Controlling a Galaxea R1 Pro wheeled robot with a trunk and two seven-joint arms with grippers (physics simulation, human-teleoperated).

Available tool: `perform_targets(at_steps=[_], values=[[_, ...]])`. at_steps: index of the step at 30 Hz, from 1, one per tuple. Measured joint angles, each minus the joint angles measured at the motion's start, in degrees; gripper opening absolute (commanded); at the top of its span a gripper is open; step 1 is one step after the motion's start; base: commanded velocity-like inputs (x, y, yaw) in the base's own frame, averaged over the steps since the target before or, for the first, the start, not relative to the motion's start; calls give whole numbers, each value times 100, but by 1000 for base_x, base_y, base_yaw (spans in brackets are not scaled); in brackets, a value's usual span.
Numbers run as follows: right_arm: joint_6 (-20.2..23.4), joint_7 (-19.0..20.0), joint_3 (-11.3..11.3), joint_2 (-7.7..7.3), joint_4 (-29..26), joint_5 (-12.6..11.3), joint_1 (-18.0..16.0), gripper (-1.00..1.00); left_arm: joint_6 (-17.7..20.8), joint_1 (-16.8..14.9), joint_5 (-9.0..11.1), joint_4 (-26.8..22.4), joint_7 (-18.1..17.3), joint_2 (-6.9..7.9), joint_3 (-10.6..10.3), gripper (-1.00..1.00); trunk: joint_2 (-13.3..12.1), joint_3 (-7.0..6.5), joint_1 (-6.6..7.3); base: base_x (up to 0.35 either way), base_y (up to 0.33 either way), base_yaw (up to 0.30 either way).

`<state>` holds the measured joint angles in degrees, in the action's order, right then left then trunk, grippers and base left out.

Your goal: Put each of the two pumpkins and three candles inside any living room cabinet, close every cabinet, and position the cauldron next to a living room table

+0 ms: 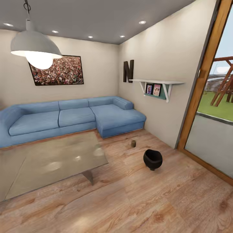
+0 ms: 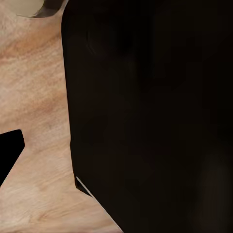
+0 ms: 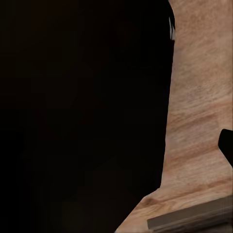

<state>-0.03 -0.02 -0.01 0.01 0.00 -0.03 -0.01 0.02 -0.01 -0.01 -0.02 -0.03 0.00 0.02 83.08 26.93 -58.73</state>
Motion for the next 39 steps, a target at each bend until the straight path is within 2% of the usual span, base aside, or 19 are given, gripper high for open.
perform_targets(at_steps=[4, 11, 30, 39], values=[[-31, -16, -8, 128, 0, -32, -8, 100, 17, -52, -8, -19, -24, -43, 20, 100, 0, 0, 0, -234, -126, 0], [-56, -16, -7, 208, 0, -30, -8, 100, 7, -52, -8, -7, -15, -25, 8, 100, 0, 0, 0, -61, -19, 0], [-48, -16, -8, 166, 0, -23, -8, 100, 4, -52, -8, -7, -23, -18, 7, 100, 1, 0, 0, -101, 0, 0], [-51, -24, 3, 219, 0, 7, -8, 100, -3, -52, -8, -7, -24, -18, 7, 100, 0, 0, 0, -108, 0, 4]])
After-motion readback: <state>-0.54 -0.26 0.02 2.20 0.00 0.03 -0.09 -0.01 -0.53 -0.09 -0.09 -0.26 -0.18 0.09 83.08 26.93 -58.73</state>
